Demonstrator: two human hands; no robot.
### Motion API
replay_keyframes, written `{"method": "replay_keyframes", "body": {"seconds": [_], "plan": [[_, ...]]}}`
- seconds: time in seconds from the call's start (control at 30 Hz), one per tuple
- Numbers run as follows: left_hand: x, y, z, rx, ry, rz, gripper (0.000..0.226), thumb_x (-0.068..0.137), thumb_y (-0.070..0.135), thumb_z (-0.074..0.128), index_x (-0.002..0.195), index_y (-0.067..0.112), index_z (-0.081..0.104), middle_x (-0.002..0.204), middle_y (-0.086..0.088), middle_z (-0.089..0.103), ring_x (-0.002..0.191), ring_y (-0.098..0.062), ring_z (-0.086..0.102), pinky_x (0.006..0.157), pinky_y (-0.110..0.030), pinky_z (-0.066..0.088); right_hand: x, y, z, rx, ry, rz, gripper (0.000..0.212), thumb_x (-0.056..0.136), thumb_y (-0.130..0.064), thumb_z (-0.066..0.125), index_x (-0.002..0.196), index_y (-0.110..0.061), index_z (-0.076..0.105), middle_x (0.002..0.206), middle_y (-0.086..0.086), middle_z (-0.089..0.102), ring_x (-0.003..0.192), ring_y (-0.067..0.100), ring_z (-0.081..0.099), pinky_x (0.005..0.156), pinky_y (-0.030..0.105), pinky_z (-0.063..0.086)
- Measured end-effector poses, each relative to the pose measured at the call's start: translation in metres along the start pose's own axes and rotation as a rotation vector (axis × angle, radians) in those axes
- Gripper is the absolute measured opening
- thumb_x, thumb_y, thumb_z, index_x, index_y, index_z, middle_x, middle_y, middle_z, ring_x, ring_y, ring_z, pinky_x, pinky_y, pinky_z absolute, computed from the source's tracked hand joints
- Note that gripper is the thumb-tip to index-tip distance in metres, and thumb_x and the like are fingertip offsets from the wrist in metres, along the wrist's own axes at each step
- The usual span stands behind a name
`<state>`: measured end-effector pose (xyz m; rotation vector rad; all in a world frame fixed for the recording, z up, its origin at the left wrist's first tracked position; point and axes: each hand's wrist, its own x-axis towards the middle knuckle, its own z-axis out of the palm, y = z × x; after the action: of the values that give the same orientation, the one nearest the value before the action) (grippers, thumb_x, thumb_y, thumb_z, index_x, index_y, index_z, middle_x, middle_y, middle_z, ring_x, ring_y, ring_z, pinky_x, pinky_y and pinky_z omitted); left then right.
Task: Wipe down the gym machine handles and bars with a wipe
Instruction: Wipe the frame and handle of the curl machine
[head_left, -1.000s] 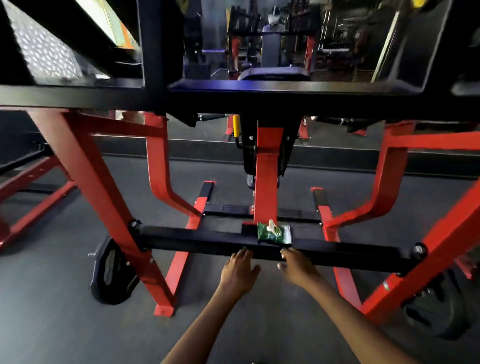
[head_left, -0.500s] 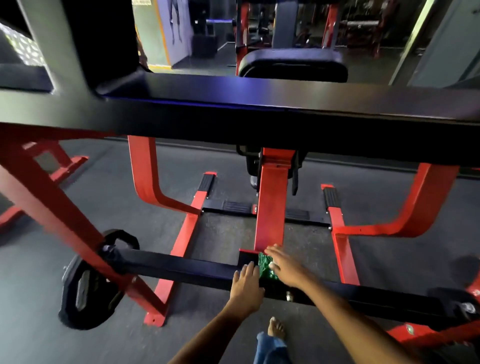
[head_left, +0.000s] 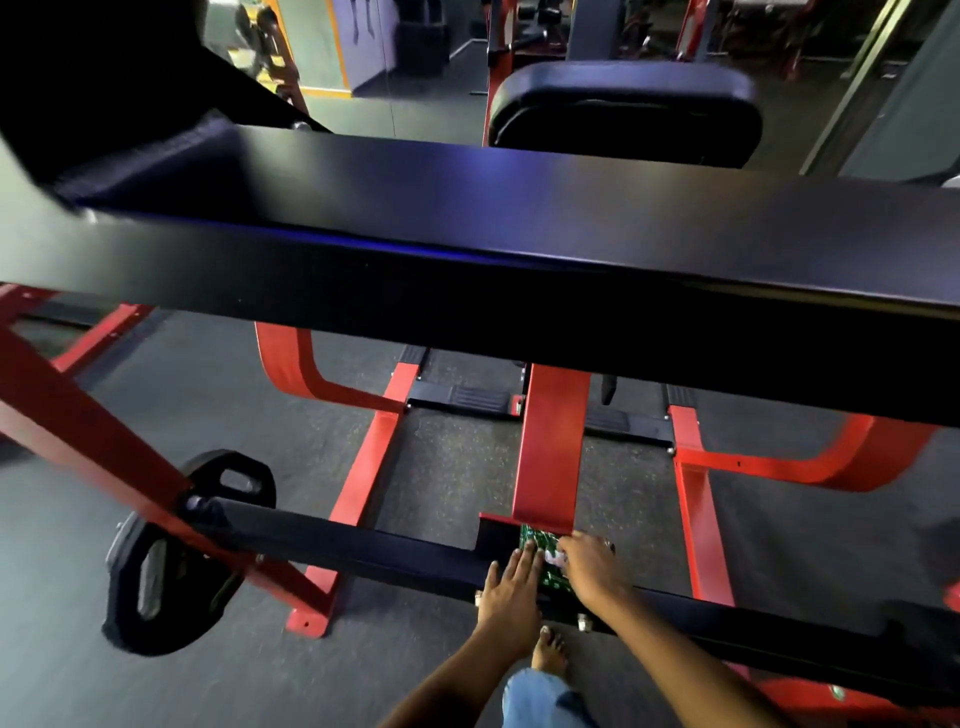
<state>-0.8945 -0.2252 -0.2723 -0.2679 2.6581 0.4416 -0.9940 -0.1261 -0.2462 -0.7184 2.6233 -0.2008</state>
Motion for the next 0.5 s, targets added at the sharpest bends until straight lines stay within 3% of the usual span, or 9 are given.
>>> {"method": "replay_keyframes", "body": {"seconds": [0.07,0.17,0.3,0.4,0.5], "plan": [[0.0,0.001,0.0,0.004,-0.008,0.003,0.08,0.097,0.021,0.047,0.154,0.011,-0.008,0.162,-0.002,-0.013,0.15,-0.018,-0.008,0.119,-0.042,-0.002,0.0,-0.001,0.003,0.075,0.005,0.001,0.015,0.092,-0.015,0.048,0.089,-0.012,0.062,0.097,0.003,0.057,0.089,0.02,0.057,0.067,0.028,0.034],[-0.001,0.001,-0.002,-0.006,-0.006,0.007,0.079,0.095,0.02,0.047,0.154,0.01,-0.005,0.163,-0.004,-0.011,0.15,-0.018,-0.005,0.119,-0.043,-0.001,0.001,-0.003,0.003,0.387,0.062,0.098,0.017,0.085,0.0,0.05,0.078,-0.01,0.062,0.083,0.004,0.052,0.082,0.025,0.057,0.067,0.031,0.04],[-0.003,0.001,-0.008,-0.011,-0.023,-0.009,0.074,0.097,0.02,0.043,0.155,0.01,-0.002,0.163,-0.004,-0.01,0.15,-0.018,-0.004,0.119,-0.045,0.0,0.001,-0.004,-0.004,0.691,0.101,0.261,0.019,0.088,-0.001,0.047,0.098,-0.009,0.061,0.094,0.011,0.064,0.087,0.029,0.061,0.08,0.045,0.053],[-0.004,0.001,-0.01,-0.016,-0.03,-0.016,0.075,0.096,0.019,0.044,0.155,0.012,-0.003,0.163,-0.003,-0.008,0.15,-0.019,-0.003,0.12,-0.046,0.002,-0.001,-0.009,-0.017,0.783,0.164,0.34,0.026,0.096,-0.008,0.039,0.117,-0.009,0.054,0.109,0.013,0.062,0.099,0.031,0.059,0.079,0.035,0.048],[-0.004,0.001,-0.013,-0.004,-0.034,-0.014,0.078,0.096,0.02,0.047,0.155,0.014,-0.003,0.163,-0.003,-0.006,0.15,-0.022,0.0,0.119,-0.048,0.004,-0.003,-0.012,-0.028,0.851,0.267,0.338,0.022,0.099,-0.009,0.039,0.117,-0.004,0.051,0.102,0.009,0.056,0.088,0.023,0.055,0.063,0.018,0.041]]}}
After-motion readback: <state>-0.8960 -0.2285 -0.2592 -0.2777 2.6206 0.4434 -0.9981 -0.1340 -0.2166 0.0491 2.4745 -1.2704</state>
